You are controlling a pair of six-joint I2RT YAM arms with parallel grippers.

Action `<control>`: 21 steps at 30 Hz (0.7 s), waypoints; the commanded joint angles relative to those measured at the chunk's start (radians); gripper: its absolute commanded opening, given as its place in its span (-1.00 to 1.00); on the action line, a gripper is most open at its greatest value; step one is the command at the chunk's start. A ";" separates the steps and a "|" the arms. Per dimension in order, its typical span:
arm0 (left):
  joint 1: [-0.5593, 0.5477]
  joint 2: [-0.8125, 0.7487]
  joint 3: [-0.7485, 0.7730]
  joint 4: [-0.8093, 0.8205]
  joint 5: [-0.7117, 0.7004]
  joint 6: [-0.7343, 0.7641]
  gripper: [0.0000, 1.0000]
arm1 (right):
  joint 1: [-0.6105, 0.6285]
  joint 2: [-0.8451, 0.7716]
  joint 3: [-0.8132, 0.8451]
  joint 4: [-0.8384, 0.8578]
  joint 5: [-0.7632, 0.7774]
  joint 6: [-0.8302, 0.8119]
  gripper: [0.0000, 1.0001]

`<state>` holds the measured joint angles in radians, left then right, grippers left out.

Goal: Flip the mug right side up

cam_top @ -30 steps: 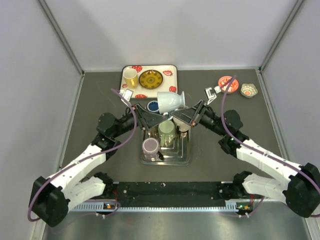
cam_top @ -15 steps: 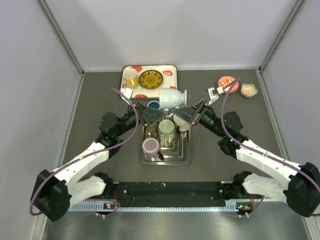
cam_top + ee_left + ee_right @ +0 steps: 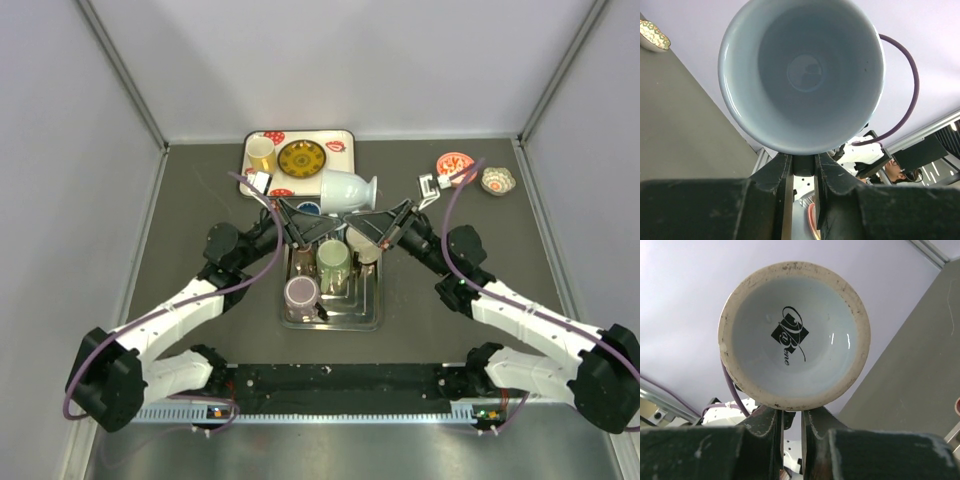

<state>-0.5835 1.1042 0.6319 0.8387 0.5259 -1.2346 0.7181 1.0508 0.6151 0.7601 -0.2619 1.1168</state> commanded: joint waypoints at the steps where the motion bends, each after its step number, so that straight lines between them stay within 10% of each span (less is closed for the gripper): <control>1: -0.007 -0.027 0.042 0.152 -0.043 0.020 -1.00 | 0.043 -0.005 -0.021 -0.002 -0.115 -0.023 -1.00; 4: -0.007 -0.064 0.038 0.125 -0.043 0.063 -1.00 | 0.043 -0.024 -0.014 -0.059 -0.122 -0.055 -0.96; 9: -0.007 -0.127 0.029 0.014 -0.061 0.161 -1.00 | 0.043 -0.058 0.017 -0.189 -0.138 -0.124 -0.12; 14: -0.004 -0.194 0.012 -0.080 -0.130 0.228 -1.00 | 0.041 -0.096 0.070 -0.329 -0.122 -0.190 0.14; 21: 0.008 -0.343 0.277 -0.787 -0.508 0.637 -1.00 | 0.043 -0.256 0.213 -0.913 0.065 -0.440 0.24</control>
<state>-0.5838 0.8307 0.6880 0.3752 0.3374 -0.8886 0.7528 0.9283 0.7162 0.1928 -0.3168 0.8623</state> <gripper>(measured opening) 0.216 0.621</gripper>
